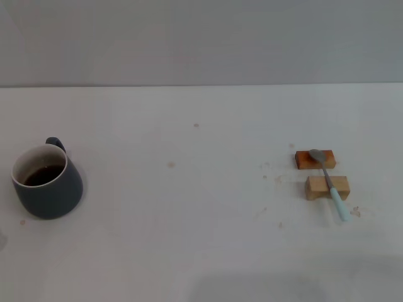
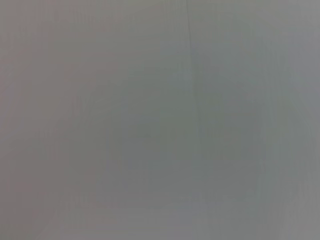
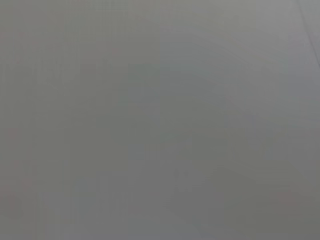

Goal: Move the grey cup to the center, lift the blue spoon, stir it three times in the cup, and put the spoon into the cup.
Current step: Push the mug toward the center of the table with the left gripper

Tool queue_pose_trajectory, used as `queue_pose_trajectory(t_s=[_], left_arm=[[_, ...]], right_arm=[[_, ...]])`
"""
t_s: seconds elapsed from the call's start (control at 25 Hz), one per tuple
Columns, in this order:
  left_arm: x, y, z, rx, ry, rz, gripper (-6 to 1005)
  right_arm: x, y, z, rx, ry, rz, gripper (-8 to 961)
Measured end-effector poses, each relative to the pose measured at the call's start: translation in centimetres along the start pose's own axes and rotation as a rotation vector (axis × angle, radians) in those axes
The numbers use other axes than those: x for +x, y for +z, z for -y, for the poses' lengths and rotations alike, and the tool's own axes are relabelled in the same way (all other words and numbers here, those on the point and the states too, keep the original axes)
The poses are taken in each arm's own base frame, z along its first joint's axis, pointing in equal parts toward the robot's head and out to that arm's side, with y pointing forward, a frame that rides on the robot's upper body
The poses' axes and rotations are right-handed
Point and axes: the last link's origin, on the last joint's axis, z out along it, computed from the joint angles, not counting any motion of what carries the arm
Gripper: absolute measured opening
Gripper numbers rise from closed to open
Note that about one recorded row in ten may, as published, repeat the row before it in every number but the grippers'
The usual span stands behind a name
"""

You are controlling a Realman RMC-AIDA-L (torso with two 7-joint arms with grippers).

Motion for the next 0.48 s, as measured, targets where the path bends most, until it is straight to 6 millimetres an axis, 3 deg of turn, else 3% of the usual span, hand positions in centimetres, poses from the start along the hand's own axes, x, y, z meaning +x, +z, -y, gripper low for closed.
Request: queue_pose_trajectory(t_s=[0.48], left_arm=[[-0.03, 0.00, 0.00, 0.000, 0.000, 0.002, -2]], right_arm=[[0.03, -0.02, -0.04, -0.003, 0.001, -0.003, 732]])
